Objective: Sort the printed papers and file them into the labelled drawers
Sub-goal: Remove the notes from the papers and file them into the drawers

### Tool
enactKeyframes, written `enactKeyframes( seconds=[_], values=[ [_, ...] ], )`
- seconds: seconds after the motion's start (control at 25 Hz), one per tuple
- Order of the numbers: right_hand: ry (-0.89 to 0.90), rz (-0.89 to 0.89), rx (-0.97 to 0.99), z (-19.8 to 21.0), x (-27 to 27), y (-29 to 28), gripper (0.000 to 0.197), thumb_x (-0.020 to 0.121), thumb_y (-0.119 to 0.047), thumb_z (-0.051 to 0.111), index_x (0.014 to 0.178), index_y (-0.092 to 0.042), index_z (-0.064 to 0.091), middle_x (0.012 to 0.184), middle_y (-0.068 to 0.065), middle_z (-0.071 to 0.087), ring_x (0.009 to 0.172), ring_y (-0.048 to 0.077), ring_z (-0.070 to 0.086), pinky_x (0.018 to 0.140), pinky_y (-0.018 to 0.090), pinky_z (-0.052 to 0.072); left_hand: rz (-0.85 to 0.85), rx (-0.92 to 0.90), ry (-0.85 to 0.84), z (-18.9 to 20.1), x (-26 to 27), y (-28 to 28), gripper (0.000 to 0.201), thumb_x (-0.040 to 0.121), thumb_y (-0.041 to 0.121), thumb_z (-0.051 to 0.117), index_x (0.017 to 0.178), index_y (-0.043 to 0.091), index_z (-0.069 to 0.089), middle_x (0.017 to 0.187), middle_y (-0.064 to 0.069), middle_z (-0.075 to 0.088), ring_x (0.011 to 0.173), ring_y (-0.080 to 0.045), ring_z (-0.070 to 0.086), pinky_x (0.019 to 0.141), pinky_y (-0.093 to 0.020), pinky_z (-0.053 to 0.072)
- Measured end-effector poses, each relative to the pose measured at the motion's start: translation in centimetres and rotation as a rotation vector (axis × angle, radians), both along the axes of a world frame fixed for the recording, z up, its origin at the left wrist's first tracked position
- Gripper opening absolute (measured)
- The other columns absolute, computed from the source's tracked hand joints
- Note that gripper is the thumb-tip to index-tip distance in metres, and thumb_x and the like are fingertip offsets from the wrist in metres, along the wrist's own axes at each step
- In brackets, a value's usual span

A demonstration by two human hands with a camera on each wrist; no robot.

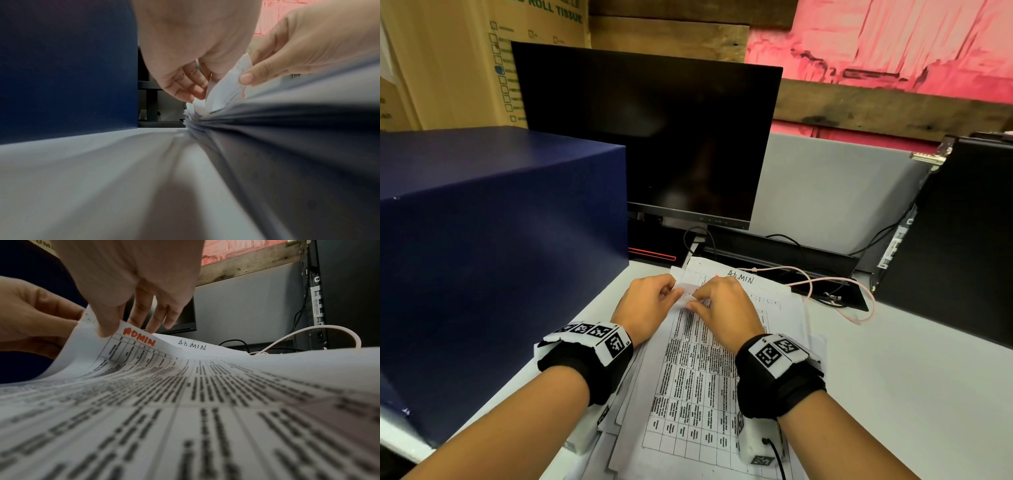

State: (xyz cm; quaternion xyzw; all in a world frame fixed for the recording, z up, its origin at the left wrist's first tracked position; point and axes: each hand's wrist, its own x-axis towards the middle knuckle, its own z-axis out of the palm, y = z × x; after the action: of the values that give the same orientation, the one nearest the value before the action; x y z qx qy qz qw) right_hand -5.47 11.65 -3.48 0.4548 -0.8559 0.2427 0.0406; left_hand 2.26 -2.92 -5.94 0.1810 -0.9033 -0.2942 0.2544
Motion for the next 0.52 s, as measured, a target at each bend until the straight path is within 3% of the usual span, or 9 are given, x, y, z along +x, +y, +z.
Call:
enactKeyframes(
  seconds=[0.08,0.2,0.28,0.4,0.52],
  values=[
    [0.044,-0.032,-0.014,0.25,0.08,-0.1,0.017,0.092,-0.033,0.062,0.097,-0.023,0.074,0.096,-0.004,0.067,0.1,0.015,0.049,0.086,0.029,0.044,0.017,0.004,0.015,-0.01,-0.02,-0.04,0.03,0.094,0.032,0.057,0.067,0.024,0.047,0.057,0.007,0.049,0.053,-0.011,0.041,0.055,-0.026,0.04],
    [0.012,-0.07,-0.057,0.37,0.44,-0.37,0.006,0.09,-0.027,0.065,0.092,-0.023,0.067,0.088,-0.005,0.066,0.09,0.014,0.054,0.079,0.03,0.048,0.024,0.011,0.016,0.26,0.22,0.03,0.004,0.094,0.028,0.058,0.097,0.027,0.06,0.064,0.008,0.057,0.059,-0.009,0.052,0.063,-0.029,0.049],
    [-0.082,-0.051,-0.032,0.24,0.53,-0.37,0.006,0.086,-0.02,0.069,0.083,-0.024,0.065,0.081,-0.007,0.065,0.081,0.013,0.059,0.074,0.031,0.051,0.012,0.026,0.015,0.23,0.29,0.0,0.012,0.093,0.024,0.059,0.104,0.027,0.062,0.069,0.008,0.059,0.065,-0.01,0.056,0.068,-0.032,0.053],
    [-0.112,-0.035,0.045,0.19,0.56,-0.29,0.02,0.081,-0.011,0.07,0.071,-0.027,0.064,0.093,-0.005,0.064,0.093,0.015,0.06,0.081,0.032,0.052,-0.073,0.038,0.026,0.45,0.35,0.3,0.007,0.091,0.028,0.062,0.092,0.023,0.067,0.077,0.008,0.063,0.071,-0.006,0.058,0.067,-0.024,0.049],
    [-0.069,-0.06,0.017,0.2,0.42,-0.19,0.02,0.082,-0.013,0.071,0.071,-0.026,0.06,0.12,-0.006,0.057,0.117,0.013,0.047,0.094,0.026,0.041,-0.166,0.095,0.017,0.41,0.34,0.89,0.024,0.093,0.035,0.058,0.075,0.021,0.068,0.075,0.007,0.064,0.07,-0.007,0.057,0.066,-0.023,0.047]
  ],
)
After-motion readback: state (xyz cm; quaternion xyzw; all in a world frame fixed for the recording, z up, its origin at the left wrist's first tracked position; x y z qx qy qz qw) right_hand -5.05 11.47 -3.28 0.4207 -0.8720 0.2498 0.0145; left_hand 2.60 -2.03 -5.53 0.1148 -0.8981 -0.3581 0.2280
